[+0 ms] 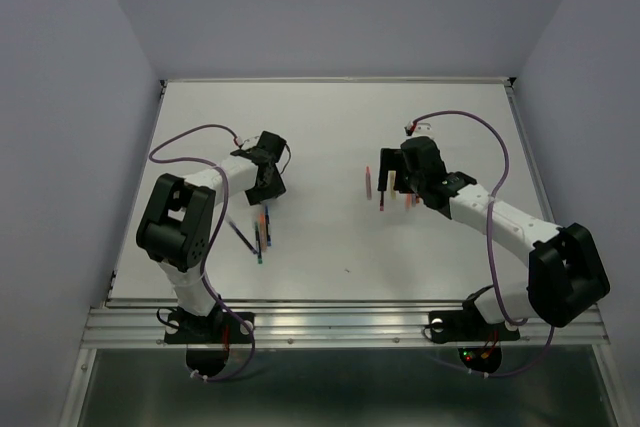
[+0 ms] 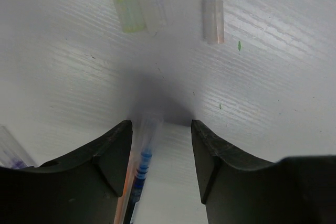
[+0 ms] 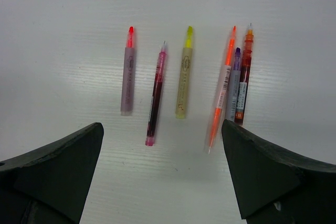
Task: Open the pen caps
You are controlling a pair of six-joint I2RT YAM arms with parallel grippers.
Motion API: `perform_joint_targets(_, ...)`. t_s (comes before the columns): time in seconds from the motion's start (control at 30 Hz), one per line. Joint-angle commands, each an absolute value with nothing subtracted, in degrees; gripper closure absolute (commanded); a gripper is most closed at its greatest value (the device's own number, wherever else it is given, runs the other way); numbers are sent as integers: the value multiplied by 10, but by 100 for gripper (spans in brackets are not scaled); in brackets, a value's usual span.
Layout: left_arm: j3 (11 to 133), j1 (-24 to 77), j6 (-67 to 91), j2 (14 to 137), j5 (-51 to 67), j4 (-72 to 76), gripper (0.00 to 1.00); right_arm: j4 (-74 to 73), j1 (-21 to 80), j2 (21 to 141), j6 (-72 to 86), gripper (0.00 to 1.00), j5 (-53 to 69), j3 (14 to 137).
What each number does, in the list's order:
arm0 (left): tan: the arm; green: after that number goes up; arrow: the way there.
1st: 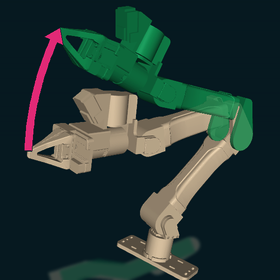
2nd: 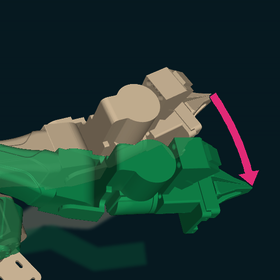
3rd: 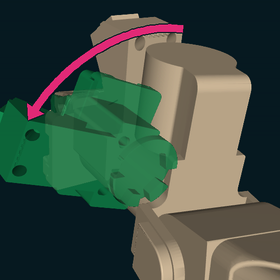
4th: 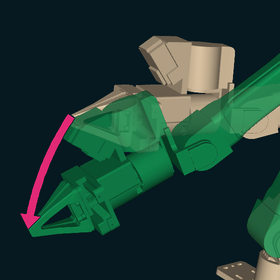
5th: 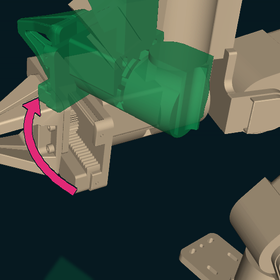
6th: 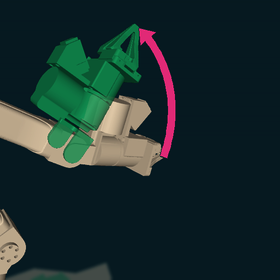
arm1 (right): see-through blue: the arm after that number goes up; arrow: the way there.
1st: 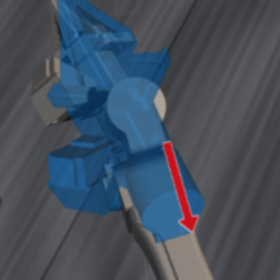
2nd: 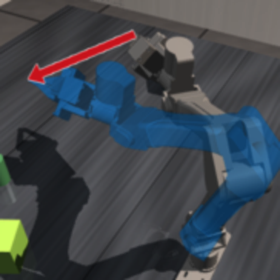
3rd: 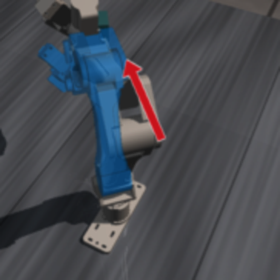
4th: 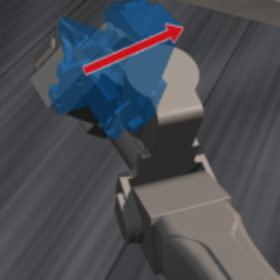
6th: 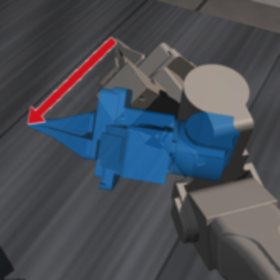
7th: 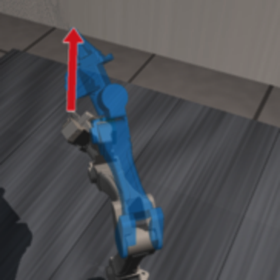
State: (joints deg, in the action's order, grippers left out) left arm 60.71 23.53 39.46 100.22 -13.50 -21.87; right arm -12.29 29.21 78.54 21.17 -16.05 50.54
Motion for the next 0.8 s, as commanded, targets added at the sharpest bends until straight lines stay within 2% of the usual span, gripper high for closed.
perform_joint_targets(0.0,588,234,396,996,-133,-216,42,-113,290,784,206,0,-179,506)
perform_joint_targets(0.37,570,236,393,972,-137,-218,51,-113,290,791,207,0,-179,511)
perform_joint_targets(0.5,571,238,391,977,-130,-215,64,-113,290,792,207,0,-186,511)
perform_joint_targets(0.63,576,238,391,981,-127,-213,71,-113,290,790,207,0,-190,511)
perform_joint_targets(0.7,577,239,390,982,-126,-213,80,-113,290,791,207,0,-188,512)
perform_joint_targets(0.77,582,239,389,982,-125,-214,83,-113,290,793,208,0,-184,514)
